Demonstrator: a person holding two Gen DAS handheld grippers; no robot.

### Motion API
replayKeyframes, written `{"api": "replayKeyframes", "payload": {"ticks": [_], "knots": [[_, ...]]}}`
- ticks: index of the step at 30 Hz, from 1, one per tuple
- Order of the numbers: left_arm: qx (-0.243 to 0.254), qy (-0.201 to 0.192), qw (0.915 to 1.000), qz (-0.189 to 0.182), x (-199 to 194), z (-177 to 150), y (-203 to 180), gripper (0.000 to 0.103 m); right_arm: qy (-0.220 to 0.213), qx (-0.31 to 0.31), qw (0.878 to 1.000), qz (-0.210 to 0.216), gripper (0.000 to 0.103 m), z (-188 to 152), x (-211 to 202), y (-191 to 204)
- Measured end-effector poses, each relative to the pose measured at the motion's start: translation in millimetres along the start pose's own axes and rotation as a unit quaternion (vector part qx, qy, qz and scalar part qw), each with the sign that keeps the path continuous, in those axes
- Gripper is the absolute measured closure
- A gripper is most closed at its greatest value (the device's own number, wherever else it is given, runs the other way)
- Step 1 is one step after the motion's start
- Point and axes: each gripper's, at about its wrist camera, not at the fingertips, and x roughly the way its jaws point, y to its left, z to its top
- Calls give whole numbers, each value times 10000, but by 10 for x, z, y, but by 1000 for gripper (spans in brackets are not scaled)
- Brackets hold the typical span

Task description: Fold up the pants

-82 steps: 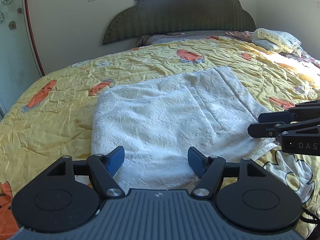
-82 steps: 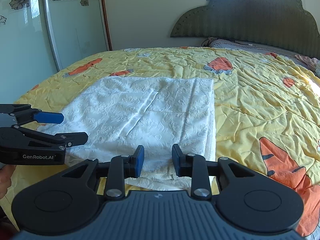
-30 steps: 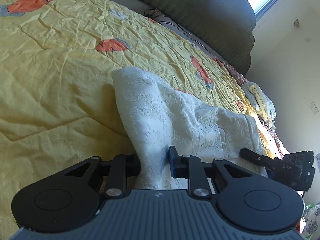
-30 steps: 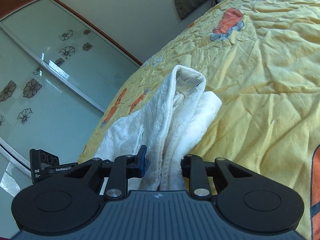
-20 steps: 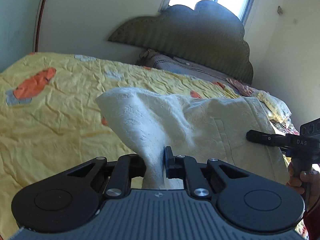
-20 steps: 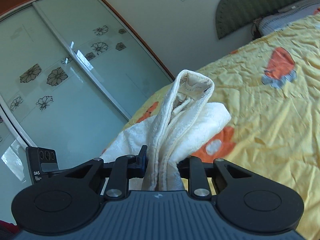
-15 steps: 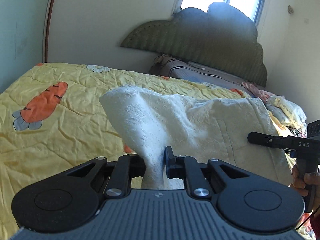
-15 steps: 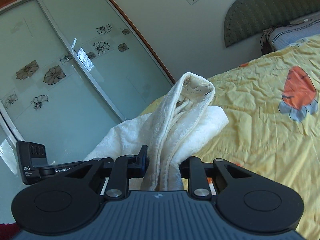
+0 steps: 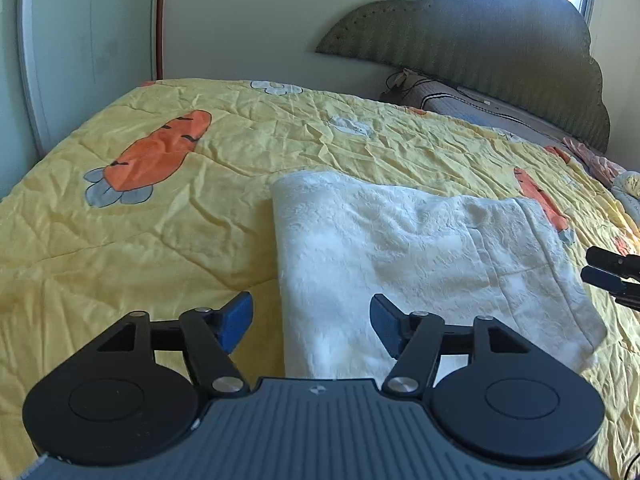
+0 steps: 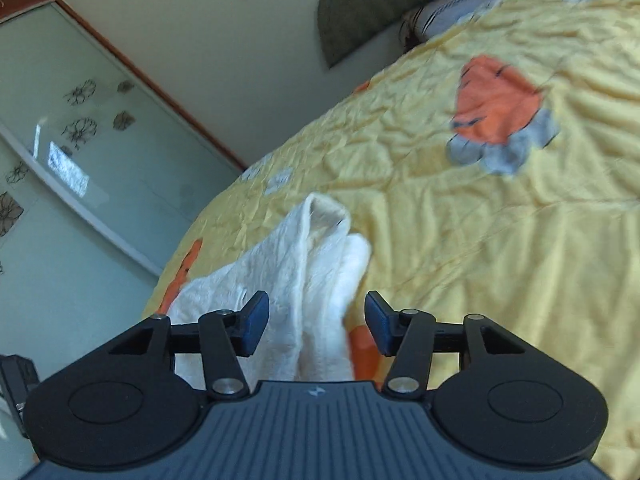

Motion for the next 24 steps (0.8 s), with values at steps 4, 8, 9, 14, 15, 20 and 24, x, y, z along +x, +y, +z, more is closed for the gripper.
{"api": "replayKeyframes", "payload": {"ticks": [4,8,9,14,15,20,24], "knots": [[53,-89,9999,70,-233,-305,-58,23,332,-671,9930,919,50,-257,-250,298],[107,4,9987,490,-131,-434,-57,19,643,-1320,9887,285,49,-508,-84,537],[-98,37,9989,450,-188,-416,-13,23,575,-1452,9875,-214,49,-538,-74,578],[-169,-275,9987,394,-661,-445,-6,20,221,-1495,9869,-566,27,-723,-468,877],[-34,-269,9987,442,-723,-484,-62,20,182,-1665,9849,-450,14,-816,-579,1014],[395,-210,9965,709,-823,-749,-263,16,145,-2628,9646,-165,11,-1183,-1001,1815],[247,22,9964,809,-778,-863,-231,17,427,-962,9543,2796,7,-1075,-1449,2202]]}}
